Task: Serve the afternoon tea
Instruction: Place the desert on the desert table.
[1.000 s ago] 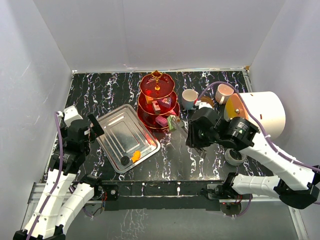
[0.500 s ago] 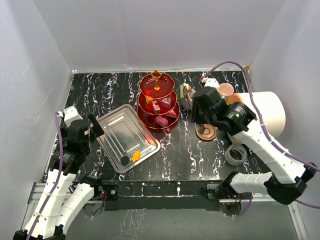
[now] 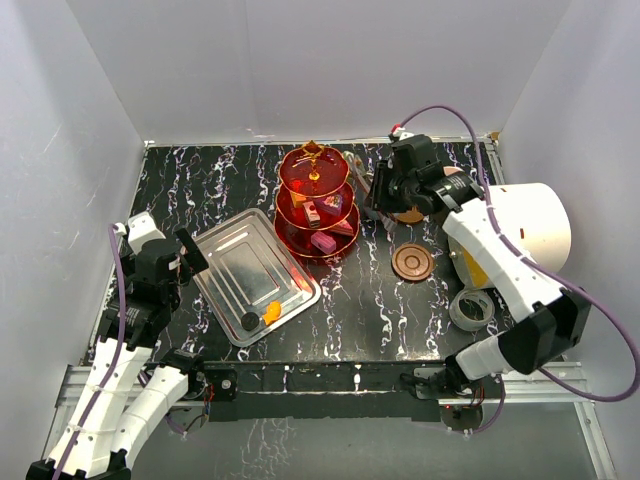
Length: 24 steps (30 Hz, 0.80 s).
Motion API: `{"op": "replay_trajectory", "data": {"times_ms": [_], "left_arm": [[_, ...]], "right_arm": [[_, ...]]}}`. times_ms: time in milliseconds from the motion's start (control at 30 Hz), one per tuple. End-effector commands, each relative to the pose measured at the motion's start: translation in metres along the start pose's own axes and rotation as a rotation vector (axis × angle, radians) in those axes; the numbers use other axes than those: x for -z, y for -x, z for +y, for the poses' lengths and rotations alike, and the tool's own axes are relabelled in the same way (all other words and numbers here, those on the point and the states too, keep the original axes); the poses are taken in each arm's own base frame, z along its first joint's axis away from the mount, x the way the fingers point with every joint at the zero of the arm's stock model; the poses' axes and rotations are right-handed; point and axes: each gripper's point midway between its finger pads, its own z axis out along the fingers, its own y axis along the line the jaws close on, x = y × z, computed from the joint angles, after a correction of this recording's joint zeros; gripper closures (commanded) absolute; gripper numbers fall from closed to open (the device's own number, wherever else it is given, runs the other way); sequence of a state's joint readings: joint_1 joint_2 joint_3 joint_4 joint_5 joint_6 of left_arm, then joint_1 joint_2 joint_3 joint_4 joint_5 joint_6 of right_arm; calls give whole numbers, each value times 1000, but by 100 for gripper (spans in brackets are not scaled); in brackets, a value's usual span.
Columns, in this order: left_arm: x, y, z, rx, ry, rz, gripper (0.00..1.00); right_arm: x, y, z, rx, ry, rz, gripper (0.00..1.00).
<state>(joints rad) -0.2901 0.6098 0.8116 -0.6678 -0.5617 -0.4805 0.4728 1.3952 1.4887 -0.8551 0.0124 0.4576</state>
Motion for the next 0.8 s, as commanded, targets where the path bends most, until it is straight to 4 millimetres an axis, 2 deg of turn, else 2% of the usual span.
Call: {"op": "replay_trajectory", "data": {"times_ms": [0,167,333,567,767], "left_arm": [[3,8,0,5,1,-17,1],[2,7,-1,-3,-1,-11,1],[0,6,-3,-7,-2,-6,1],[0,6,-4,-10,-8,-3,1],[0,6,-4,-10,-7,-5,1]], "right_arm": [[-10,31,35,19,192,-84,84],[-25,31,42,17,230,-60,84],[-38,16,39,21,232,-3,84],[-46,-4,29,43,207,69,80],[-42,-4,25,55,189,63,72]]}}
